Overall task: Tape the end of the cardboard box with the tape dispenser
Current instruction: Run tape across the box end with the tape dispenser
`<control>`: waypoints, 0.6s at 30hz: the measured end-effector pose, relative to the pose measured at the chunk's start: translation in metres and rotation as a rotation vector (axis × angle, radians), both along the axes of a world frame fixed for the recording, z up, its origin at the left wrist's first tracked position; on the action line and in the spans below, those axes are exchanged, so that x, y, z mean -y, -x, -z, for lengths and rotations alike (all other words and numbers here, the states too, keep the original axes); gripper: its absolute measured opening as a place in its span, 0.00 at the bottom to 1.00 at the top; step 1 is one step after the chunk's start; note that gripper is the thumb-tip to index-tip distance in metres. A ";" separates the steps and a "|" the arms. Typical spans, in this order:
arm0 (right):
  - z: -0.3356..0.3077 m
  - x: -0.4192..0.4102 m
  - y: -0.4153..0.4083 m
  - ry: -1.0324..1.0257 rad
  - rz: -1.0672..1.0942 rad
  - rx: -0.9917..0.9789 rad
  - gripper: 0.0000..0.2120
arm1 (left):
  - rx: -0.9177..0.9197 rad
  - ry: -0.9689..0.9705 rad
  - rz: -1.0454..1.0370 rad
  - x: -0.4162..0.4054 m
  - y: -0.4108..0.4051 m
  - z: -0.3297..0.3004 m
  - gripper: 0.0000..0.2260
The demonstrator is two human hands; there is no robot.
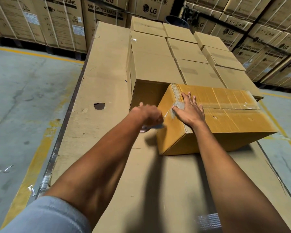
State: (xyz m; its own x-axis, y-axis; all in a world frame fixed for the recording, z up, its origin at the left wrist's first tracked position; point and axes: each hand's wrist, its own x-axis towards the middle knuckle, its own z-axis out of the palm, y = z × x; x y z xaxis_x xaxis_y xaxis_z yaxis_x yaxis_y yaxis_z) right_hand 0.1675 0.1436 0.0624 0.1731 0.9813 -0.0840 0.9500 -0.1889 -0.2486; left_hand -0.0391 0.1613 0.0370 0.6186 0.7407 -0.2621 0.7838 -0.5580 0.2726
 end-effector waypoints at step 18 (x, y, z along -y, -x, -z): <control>0.003 -0.005 -0.003 -0.016 -0.004 -0.021 0.40 | 0.337 -0.124 -0.193 0.002 0.023 0.043 0.32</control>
State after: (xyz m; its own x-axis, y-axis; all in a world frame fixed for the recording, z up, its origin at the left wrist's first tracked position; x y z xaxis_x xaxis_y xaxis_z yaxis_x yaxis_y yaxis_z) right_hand 0.1700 0.1483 0.0596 0.1678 0.9832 -0.0715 0.9453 -0.1811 -0.2713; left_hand -0.0619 0.1598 -0.0058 0.5014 0.8647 0.0300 0.7555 -0.4545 0.4718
